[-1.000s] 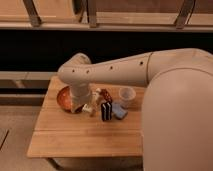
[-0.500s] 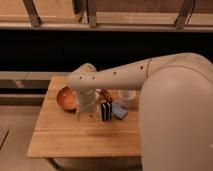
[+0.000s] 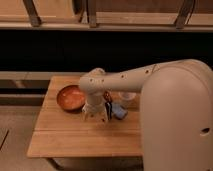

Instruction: Knock the eraser over

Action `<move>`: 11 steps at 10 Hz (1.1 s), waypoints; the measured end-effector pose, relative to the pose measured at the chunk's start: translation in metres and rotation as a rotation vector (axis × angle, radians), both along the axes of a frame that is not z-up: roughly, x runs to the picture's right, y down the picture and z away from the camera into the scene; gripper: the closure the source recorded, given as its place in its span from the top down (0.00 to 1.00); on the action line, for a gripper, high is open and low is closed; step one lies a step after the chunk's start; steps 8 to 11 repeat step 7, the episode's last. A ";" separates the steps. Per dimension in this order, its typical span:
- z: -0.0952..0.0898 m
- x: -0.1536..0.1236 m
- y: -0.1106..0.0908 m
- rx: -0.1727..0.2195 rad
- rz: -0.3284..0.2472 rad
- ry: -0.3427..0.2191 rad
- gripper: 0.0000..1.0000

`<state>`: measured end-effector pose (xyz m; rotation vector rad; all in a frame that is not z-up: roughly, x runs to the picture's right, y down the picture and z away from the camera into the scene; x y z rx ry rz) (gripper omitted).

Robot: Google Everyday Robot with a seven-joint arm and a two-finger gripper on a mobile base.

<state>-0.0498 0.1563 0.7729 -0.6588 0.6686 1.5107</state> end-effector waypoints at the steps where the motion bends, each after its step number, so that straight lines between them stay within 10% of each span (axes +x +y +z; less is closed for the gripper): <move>1: 0.011 -0.002 -0.015 0.038 -0.062 -0.069 0.65; 7: -0.001 -0.030 -0.129 0.307 -0.470 -0.343 0.65; 11: -0.001 -0.030 -0.129 0.307 -0.470 -0.343 0.65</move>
